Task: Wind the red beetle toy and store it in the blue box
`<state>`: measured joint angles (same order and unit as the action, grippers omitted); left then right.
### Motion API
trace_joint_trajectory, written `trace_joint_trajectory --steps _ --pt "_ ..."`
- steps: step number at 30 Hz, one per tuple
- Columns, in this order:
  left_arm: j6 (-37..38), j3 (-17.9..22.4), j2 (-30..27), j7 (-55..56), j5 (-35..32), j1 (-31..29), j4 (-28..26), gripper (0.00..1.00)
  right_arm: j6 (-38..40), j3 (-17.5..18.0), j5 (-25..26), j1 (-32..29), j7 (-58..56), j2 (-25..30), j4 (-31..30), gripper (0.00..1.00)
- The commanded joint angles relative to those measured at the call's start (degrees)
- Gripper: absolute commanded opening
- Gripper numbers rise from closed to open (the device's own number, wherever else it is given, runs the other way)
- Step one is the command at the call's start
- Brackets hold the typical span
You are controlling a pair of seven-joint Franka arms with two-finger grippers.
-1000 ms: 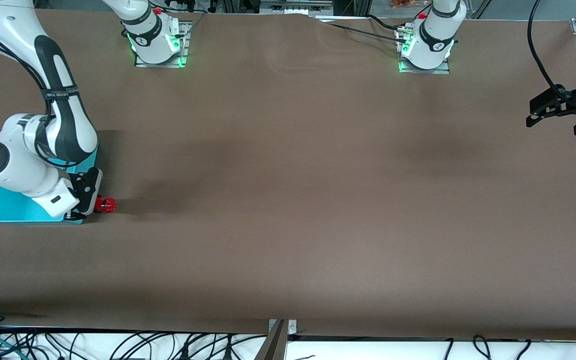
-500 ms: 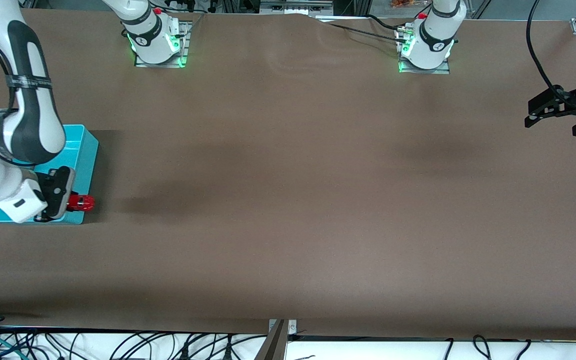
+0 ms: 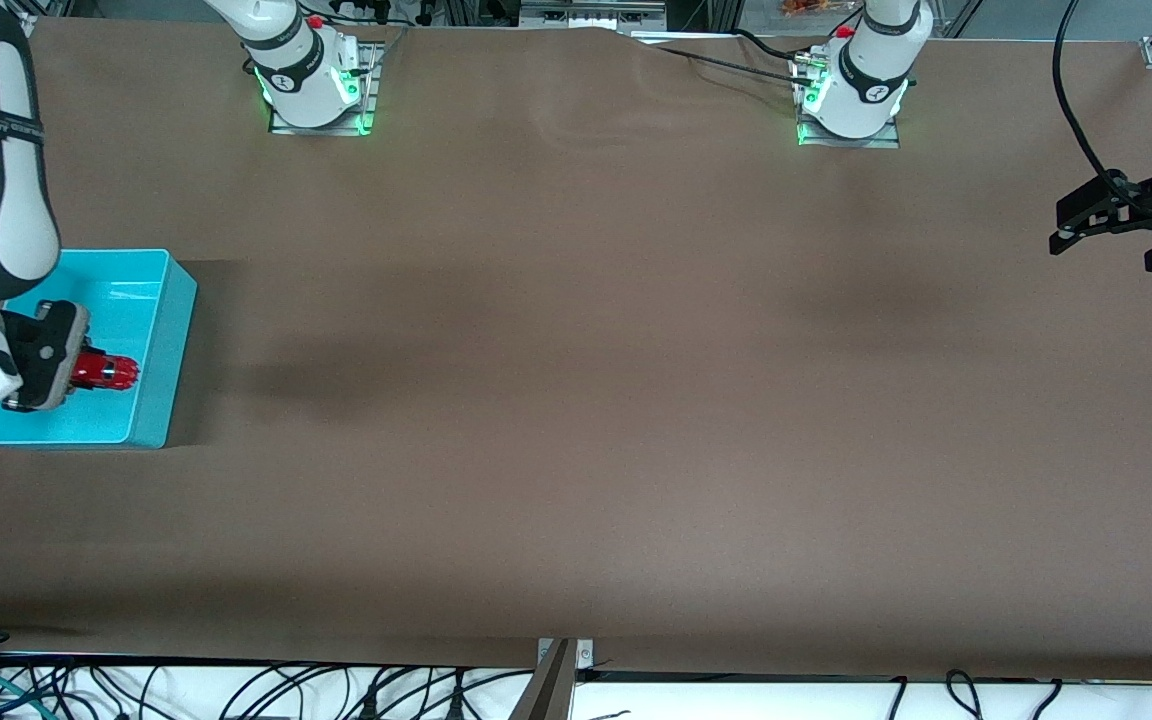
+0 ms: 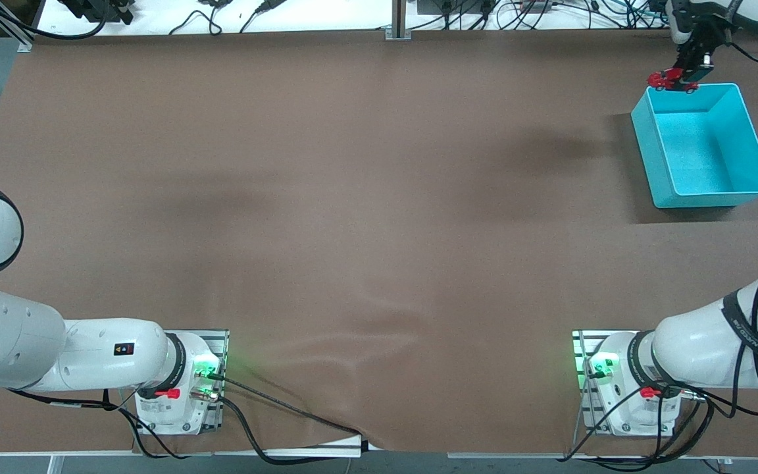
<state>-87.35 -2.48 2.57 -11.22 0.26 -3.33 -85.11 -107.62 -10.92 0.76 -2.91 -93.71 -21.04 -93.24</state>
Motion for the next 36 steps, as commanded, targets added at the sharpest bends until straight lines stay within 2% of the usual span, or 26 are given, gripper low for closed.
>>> trace_joint_trajectory --steps 1,16,22,36 --pt "1.57 -0.07 0.59 0.50 -0.88 0.34 1.97 1.00 0.57 -1.91 -0.41 0.01 -2.96 2.85 -3.44 0.18" --pt "1.83 -0.07 0.68 0.58 -0.88 0.34 1.97 1.00 -2.33 -6.66 -1.28 -0.87 -9.11 3.90 -10.47 0.18" --pt "2.01 -0.07 0.68 0.58 -0.88 0.34 1.97 1.00 -5.67 -6.92 -1.55 -2.27 -10.00 4.61 -14.95 0.18" --pt "2.01 -0.16 0.68 0.59 -0.88 0.34 1.97 1.00 -10.86 -6.92 -2.25 -5.08 -12.72 4.34 -20.76 0.18"
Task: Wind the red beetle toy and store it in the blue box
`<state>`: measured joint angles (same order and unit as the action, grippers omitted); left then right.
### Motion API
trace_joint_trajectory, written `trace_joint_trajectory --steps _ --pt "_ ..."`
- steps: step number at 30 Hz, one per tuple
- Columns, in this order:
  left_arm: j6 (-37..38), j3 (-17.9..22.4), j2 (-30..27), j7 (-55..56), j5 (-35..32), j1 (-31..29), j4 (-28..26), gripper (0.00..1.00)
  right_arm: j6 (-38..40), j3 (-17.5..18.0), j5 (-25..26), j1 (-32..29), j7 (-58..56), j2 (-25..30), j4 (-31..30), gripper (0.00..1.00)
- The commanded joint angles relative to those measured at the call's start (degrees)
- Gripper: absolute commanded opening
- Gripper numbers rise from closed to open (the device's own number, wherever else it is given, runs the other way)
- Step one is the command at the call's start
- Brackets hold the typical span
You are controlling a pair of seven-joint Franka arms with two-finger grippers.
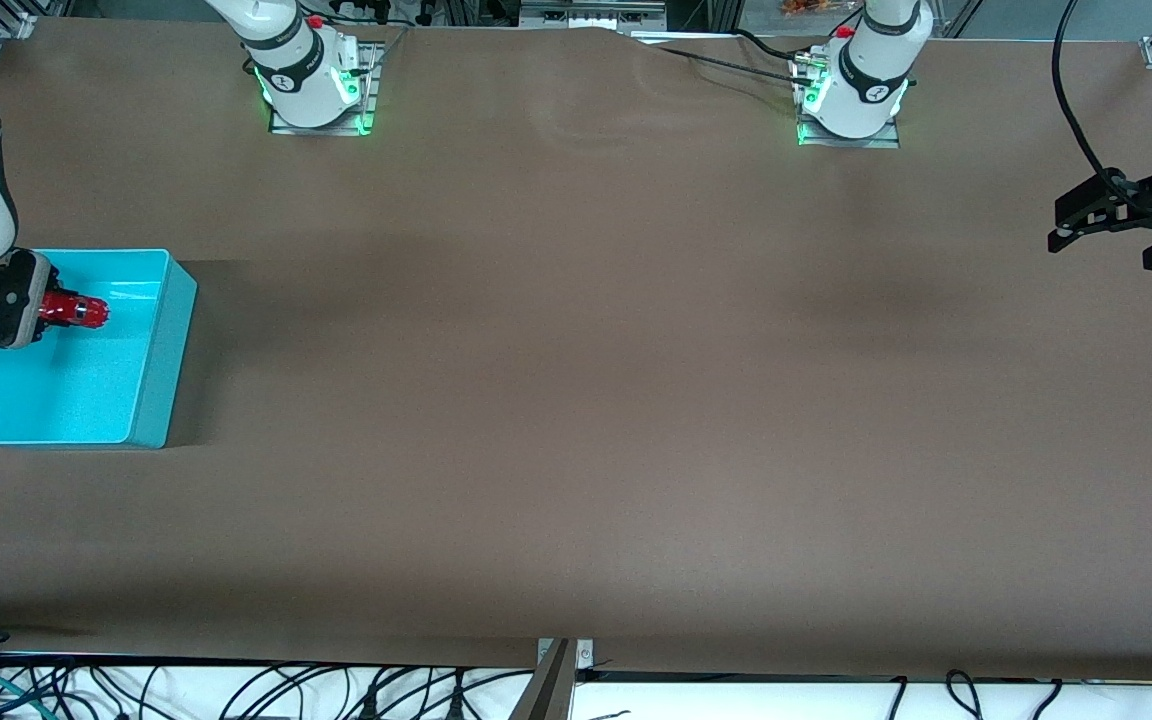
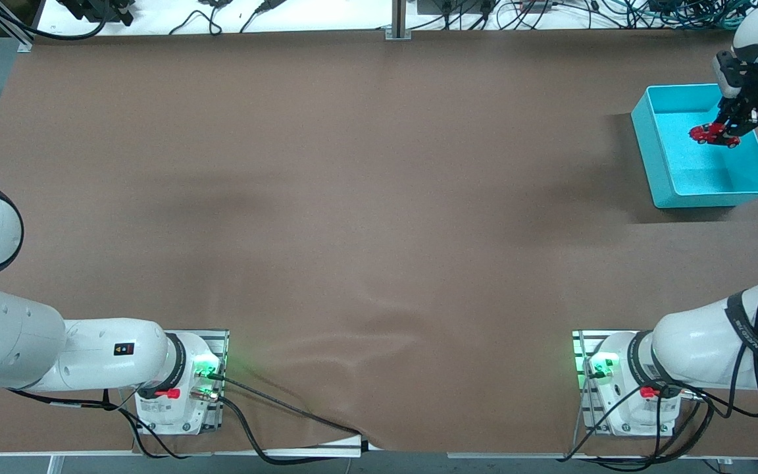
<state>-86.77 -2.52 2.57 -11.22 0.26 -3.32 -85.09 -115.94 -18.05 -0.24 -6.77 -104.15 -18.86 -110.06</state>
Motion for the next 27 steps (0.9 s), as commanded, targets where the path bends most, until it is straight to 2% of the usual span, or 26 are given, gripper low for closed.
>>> trace_joint_trajectory --steps 1,27 --pt "1.43 -0.11 0.68 0.59 -0.88 0.33 1.94 1.00 -2.80 0.21 -1.25 -1.40 -2.29 1.99 -4.20 0.18" --pt "1.43 -0.20 0.68 0.50 -0.88 0.33 1.94 1.00 -8.95 0.29 -2.30 -5.45 -5.62 -2.93 -7.98 0.18"
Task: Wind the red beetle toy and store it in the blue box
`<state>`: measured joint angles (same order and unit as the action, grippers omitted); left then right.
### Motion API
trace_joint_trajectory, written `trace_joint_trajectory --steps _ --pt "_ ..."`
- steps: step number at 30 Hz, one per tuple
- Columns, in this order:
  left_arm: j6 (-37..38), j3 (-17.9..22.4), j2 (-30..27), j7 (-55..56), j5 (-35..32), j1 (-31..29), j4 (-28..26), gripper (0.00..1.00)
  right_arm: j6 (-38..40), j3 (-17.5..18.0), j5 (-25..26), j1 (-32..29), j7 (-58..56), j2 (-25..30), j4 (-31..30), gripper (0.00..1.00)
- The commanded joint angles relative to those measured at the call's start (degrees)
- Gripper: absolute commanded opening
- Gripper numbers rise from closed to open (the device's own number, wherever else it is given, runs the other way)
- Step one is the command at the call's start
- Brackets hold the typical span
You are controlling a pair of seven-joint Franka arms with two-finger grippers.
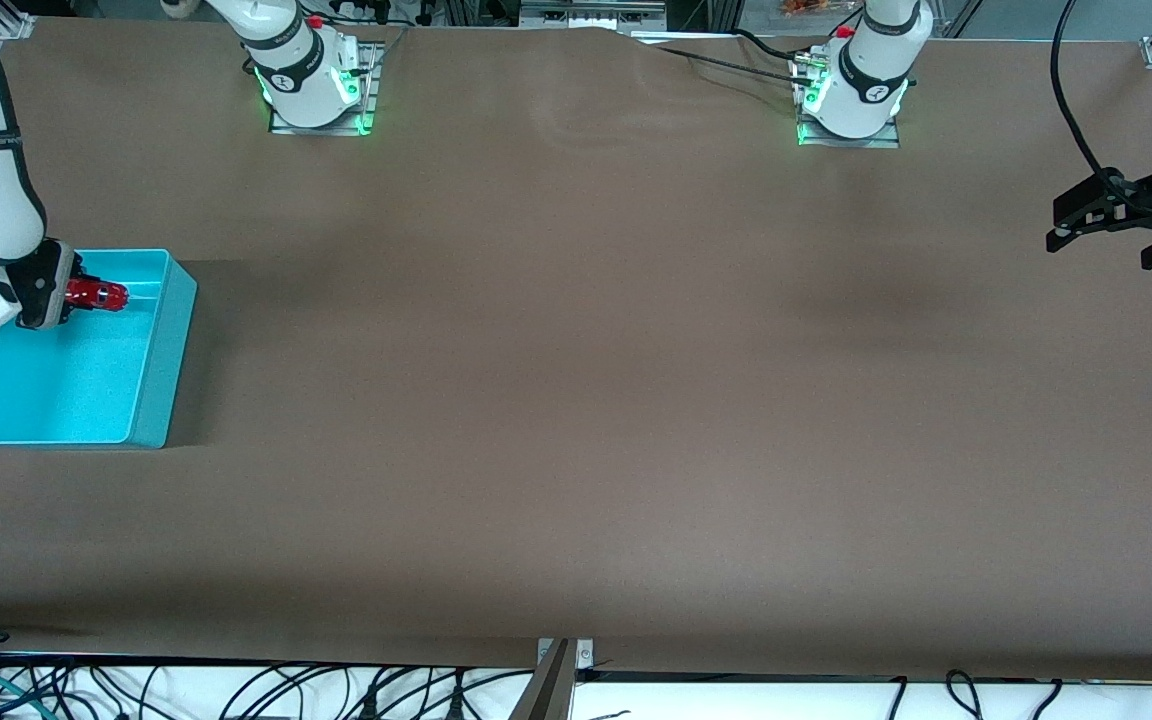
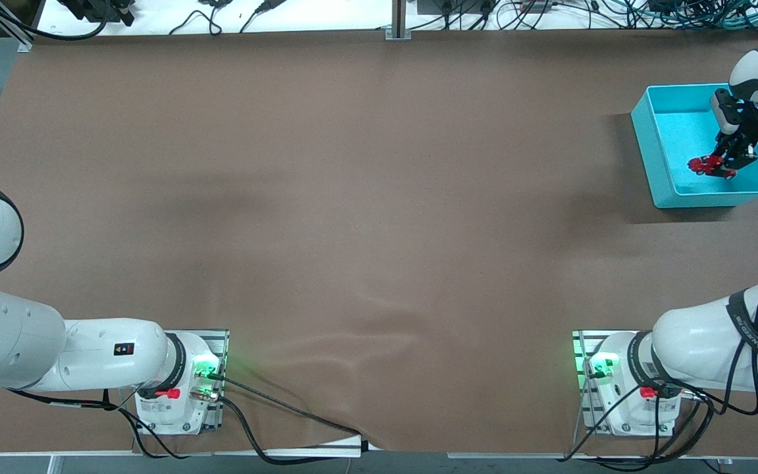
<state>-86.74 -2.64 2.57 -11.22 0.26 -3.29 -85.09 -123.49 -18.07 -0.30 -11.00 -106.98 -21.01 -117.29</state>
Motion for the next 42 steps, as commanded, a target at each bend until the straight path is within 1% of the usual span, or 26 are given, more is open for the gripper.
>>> trace_joint_trajectory --steps 1,6,12,16,17,18,21,22,23,24,27,31,34,37,42 --pt "1.48 -0.08 0.68 0.58 -0.88 0.30 1.94 1.00 -1.58 0.32 -2.94 -1.31 -3.23 -1.22 -0.74 0.18" --pt "1.48 -0.08 0.59 0.50 -0.88 0.30 1.94 1.00 -1.93 0.32 -5.23 -1.75 -4.90 -2.98 -0.74 0.18" --pt "1.48 -0.08 0.59 0.50 -0.88 0.30 1.94 1.00 -2.72 0.40 -5.32 -1.92 -5.17 -4.21 -0.48 0.18" --pt "1.48 -0.08 0.59 0.50 -0.88 0.30 1.94 1.00 -2.72 0.49 -5.50 -1.92 -5.17 -4.57 -0.39 0.23" --pt "1.48 -0.08 0.59 0.58 -0.88 0.30 1.94 1.00 -2.72 0.49 -5.76 -1.92 -5.17 -4.57 -0.31 0.26" --pt "1.48 -0.08 0.59 0.50 -0.88 0.30 1.94 1.00 -2.64 0.49 -5.85 -1.92 -5.17 -4.57 -0.30 0.33" --pt "1.48 -0.08 0.68 0.50 -0.88 0.30 1.94 1.00 -2.64 0.58 -5.94 -1.92 -5.08 -4.66 -0.22 0.68" --pt "1.48 0.01 0.59 0.50 -0.79 0.30 1.94 1.00 -2.64 0.67 -6.02 -1.92 -4.99 -4.66 0.04 0.79" --pt "1.48 0.01 0.59 0.50 -0.79 0.30 1.94 1.00 -2.46 0.67 -6.37 -1.84 -4.99 -4.66 0.22 0.87" --pt "1.48 -0.08 0.68 0.58 -0.79 0.39 1.94 1.00 -2.20 0.67 -6.64 -1.83 -4.99 -5.00 0.40 0.92" --pt "1.48 -0.17 0.68 0.59 -0.88 0.39 1.94 1.00 -2.02 0.67 -7.08 -1.83 -4.90 -5.27 0.66 1.00" --pt "1.48 -0.17 0.68 0.59 -0.88 0.39 1.94 1.00 -1.67 0.76 -7.34 -1.66 -4.99 -5.27 1.28 1.00" --pt "1.48 -0.17 0.68 0.59 -0.88 0.39 1.94 1.00 0.08 0.93 -7.34 -1.31 -4.99 -5.18 2.59 1.00" --pt "1.48 -0.26 0.68 0.59 -0.88 0.39 1.94 1.00 2.72 1.90 -7.43 -1.31 -4.99 -4.92 4.87 1.00" --pt "1.48 -0.26 0.68 0.59 -0.88 0.39 1.94 1.00 6.23 2.25 -7.34 -0.78 -4.90 -4.66 9.44 1.00"
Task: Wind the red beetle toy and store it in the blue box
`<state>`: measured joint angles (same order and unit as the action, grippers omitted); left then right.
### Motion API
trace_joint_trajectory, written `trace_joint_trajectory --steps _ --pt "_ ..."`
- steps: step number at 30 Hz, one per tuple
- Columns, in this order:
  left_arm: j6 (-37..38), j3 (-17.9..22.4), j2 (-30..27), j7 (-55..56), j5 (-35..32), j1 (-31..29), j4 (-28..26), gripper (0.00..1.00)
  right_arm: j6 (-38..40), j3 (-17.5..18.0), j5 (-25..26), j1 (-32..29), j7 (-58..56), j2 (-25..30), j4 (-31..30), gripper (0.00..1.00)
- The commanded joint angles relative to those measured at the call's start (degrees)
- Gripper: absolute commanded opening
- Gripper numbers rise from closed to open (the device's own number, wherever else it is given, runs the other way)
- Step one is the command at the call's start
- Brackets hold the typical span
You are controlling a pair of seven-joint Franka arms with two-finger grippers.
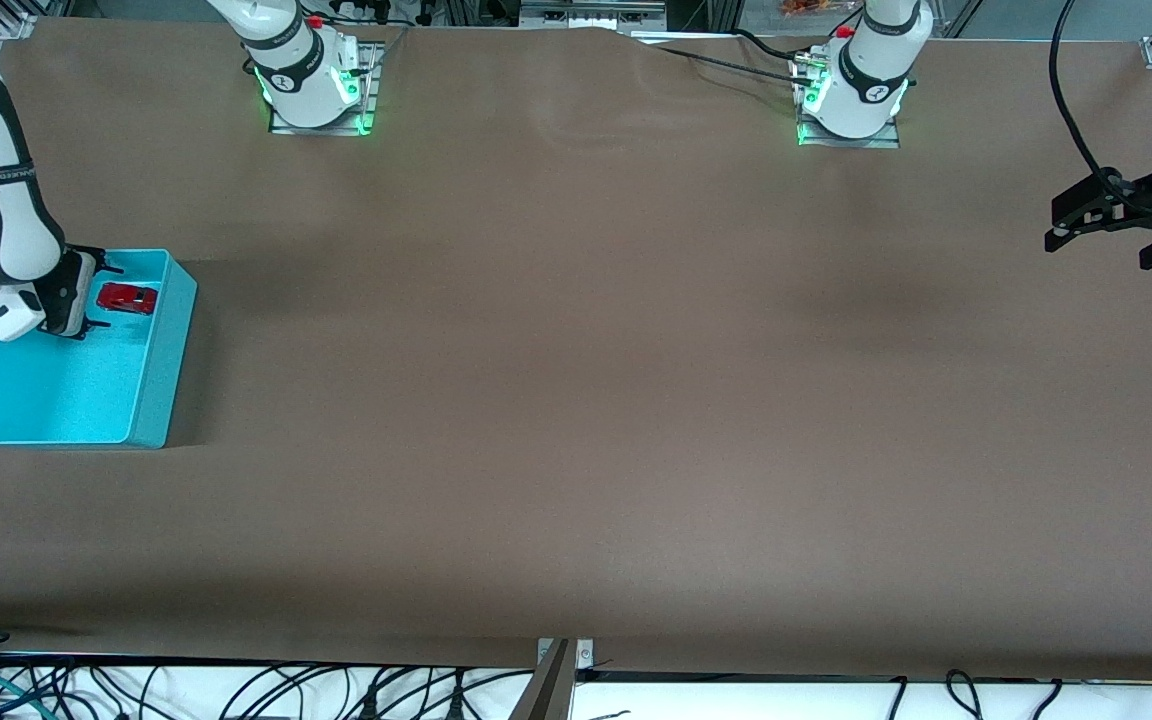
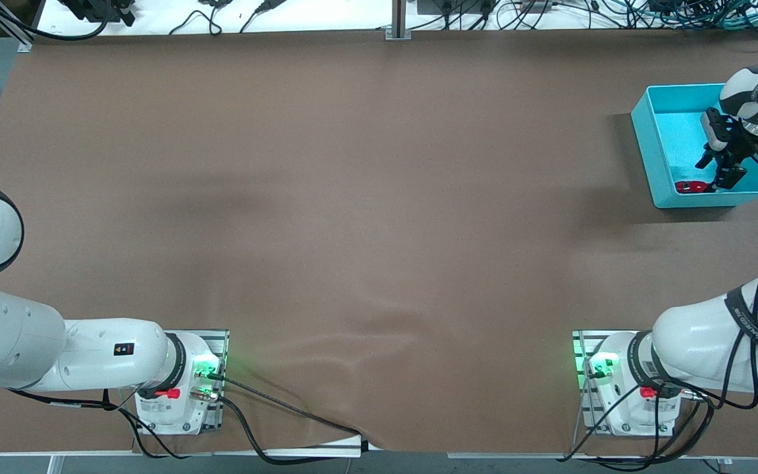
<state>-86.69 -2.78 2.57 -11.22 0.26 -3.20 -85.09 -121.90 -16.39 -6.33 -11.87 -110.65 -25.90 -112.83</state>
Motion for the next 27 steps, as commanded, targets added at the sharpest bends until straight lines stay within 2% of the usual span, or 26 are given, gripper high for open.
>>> trace_joint_trajectory --steps 1,9,15,27 --pt "1.44 -0.12 0.68 0.59 -0.88 0.30 1.94 1.00 5.70 0.92 -1.41 0.09 -1.23 0.24 6.12 1.00" --pt "1.44 -0.12 0.68 0.59 -0.97 0.30 1.94 1.00 13.96 2.94 -1.49 0.27 -0.26 0.32 15.44 1.00" --pt "1.44 -0.03 0.68 0.50 -0.97 0.30 1.94 1.00 19.24 4.61 -1.67 0.35 6.23 1.46 20.28 1.00" --pt "1.44 0.06 0.68 0.50 -0.97 0.21 1.94 1.00 26.54 5.14 -1.05 2.20 25.65 5.24 22.74 1.00"
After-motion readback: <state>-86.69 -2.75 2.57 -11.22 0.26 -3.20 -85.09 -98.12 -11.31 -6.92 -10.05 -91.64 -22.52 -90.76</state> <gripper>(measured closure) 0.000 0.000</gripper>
